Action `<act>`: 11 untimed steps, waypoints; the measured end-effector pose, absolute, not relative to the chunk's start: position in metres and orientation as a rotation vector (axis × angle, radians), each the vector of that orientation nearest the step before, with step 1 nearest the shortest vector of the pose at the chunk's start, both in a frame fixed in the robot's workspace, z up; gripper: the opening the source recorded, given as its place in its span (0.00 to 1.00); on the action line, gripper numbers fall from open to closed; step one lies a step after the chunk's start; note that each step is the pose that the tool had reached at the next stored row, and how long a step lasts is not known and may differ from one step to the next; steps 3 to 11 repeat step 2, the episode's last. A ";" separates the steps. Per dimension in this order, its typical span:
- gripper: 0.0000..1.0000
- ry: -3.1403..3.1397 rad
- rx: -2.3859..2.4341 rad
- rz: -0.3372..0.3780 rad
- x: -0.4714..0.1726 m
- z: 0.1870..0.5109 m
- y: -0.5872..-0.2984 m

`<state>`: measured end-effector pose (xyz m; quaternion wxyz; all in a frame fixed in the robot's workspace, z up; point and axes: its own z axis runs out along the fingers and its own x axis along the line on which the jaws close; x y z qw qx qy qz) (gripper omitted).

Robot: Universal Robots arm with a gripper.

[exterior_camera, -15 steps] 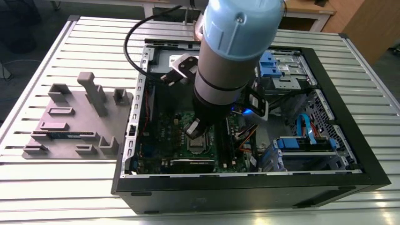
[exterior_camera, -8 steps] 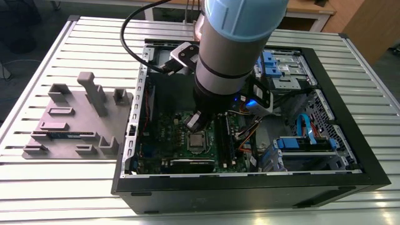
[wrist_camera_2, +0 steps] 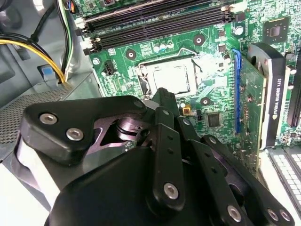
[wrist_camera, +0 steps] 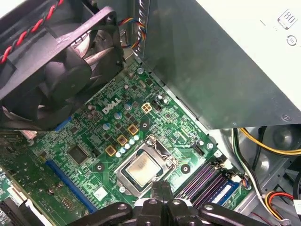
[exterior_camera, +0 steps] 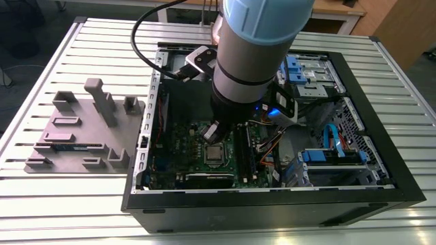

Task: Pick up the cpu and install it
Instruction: 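Install the first cpu locking lever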

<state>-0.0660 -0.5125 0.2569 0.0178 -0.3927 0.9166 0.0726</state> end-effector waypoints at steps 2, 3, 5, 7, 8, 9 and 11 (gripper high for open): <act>0.11 2.848 -1.220 0.225 -0.066 0.257 -0.512; 0.11 2.848 -1.220 0.225 -0.066 0.257 -0.512; 0.11 2.848 -1.220 0.225 -0.066 0.257 -0.512; 0.11 2.848 -1.220 0.225 -0.066 0.257 -0.512; 0.11 2.848 -1.220 0.225 -0.066 0.257 -0.512; 0.11 2.848 -1.220 0.225 -0.066 0.257 -0.512; 0.11 2.848 -1.220 0.225 -0.066 0.257 -0.512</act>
